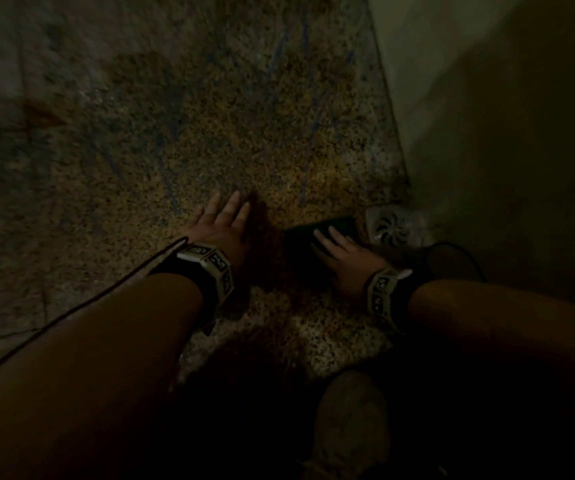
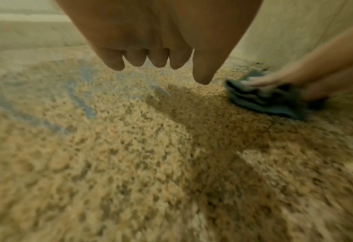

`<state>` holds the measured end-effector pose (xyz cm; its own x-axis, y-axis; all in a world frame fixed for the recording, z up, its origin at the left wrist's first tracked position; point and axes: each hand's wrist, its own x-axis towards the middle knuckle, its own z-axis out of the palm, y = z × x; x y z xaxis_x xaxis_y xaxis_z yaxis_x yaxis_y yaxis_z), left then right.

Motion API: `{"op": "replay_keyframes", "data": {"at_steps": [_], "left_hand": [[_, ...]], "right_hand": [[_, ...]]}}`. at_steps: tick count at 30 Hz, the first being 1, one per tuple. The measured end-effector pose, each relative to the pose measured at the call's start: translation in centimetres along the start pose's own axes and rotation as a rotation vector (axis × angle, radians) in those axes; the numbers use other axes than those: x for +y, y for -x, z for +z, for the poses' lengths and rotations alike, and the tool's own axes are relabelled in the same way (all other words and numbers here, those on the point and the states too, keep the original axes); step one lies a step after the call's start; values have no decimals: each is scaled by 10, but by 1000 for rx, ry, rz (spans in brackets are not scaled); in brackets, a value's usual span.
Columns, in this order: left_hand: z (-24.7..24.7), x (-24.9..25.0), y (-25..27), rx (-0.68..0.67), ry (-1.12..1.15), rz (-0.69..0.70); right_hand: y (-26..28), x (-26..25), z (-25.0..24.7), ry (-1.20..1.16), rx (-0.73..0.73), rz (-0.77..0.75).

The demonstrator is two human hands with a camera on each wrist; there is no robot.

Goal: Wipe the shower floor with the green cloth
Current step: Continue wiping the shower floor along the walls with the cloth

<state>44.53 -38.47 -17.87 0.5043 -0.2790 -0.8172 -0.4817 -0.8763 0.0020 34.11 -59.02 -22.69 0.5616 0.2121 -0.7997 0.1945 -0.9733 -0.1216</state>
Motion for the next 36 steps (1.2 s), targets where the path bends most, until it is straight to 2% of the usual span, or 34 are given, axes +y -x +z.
{"op": "replay_keyframes", "data": {"at_steps": [6, 12, 17, 22, 29, 33, 36], "left_hand": [[5, 8, -17, -2, 25, 40], [20, 27, -28, -60, 66, 39], [7, 29, -36, -45, -20, 54], [-2, 36, -41, -88, -85, 38], [-4, 31, -53, -141, -164, 54], [0, 22, -66, -133, -175, 102], [1, 22, -67, -127, -185, 115]], "right_hand": [[-1, 15, -2, 0, 59, -8], [-16, 27, -38, -201, 145, 217], [0, 34, -13, -247, 93, 161], [2, 45, -14, -267, 106, 204], [-23, 69, -56, -372, 135, 420], [-35, 77, -78, -374, 96, 566], [-37, 74, -77, -419, 142, 591]]}}
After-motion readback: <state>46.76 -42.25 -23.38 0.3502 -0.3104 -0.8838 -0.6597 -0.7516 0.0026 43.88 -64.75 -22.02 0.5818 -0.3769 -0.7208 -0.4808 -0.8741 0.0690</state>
